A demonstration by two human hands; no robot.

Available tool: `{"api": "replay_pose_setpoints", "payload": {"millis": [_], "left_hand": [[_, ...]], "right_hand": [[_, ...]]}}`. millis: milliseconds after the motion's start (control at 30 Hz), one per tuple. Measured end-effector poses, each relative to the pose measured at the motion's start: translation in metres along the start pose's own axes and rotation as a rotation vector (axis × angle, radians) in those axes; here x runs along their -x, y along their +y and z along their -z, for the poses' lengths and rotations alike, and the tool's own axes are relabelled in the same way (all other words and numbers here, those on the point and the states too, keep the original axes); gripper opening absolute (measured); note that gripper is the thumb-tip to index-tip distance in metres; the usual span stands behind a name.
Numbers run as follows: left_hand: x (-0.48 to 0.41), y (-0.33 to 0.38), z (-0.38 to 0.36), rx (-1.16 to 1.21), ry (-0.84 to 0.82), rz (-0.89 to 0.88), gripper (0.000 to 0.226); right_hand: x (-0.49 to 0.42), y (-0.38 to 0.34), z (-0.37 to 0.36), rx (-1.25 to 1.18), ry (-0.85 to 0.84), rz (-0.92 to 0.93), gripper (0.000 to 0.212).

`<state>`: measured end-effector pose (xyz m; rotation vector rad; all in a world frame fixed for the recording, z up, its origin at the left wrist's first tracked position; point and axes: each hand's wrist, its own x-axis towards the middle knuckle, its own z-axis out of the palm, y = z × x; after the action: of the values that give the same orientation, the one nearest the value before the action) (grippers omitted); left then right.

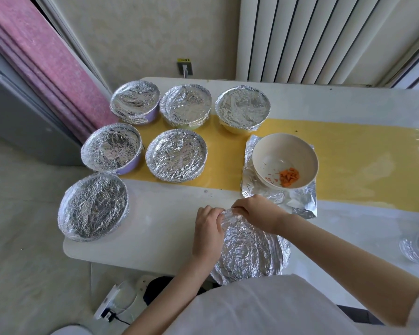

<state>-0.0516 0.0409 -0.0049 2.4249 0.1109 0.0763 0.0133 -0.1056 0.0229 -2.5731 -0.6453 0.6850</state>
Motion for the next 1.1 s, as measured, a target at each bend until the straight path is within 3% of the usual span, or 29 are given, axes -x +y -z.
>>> {"api": "replay_pose_setpoints", "payload": {"millis": [600, 767, 900, 1100], "left_hand": [[0.002, 0.000, -0.004, 0.026, 0.027, 0.017, 0.014], [0.006, 0.002, 0.001, -0.023, 0.007, -0.011, 0.017], [0.011, 0.003, 0.008, -0.083, -0.006, -0.043, 0.044], [0.000, 0.004, 0.004, -0.014, 0.007, -0.031, 0.019]], "right_hand": [[-0.005, -0.019, 0.001, 0.296, -0.011, 0.045, 0.030], [0.000, -0.005, -0.008, 0.030, 0.053, 0.052, 0.024], [0.008, 0.003, -0.004, -0.149, 0.109, -0.023, 0.029], [0.006, 0.007, -0.008, -0.092, 0.115, -0.015, 0.026]]}}
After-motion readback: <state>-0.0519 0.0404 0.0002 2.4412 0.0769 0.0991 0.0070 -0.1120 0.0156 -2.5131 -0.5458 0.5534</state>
